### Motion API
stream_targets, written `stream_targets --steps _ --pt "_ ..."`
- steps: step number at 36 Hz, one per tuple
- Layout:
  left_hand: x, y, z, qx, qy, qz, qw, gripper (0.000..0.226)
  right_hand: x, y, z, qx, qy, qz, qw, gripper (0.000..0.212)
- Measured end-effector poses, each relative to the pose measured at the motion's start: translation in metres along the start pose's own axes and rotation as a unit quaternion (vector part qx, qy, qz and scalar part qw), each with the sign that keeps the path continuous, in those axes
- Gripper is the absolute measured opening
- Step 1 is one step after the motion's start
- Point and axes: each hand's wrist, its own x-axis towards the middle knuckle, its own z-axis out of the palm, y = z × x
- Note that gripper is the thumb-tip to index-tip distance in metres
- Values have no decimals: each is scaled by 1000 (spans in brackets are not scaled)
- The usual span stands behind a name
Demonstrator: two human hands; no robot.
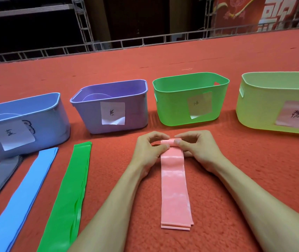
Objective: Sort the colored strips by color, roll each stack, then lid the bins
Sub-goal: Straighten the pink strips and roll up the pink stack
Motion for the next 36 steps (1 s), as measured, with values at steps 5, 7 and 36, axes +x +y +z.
stream_targets --steps 5,7,36 --pt "2 0 1 -60 -18 -50 997 19 1 2 -2 16 9 2 1000 17" --pt "2 -1 1 -64 -26 -56 996 20 1 3 -2 12 16 -1 1000 20" --pt "-3 3 -1 -59 -15 -30 998 28 0 -1 2 2 -8 10 1000 15"
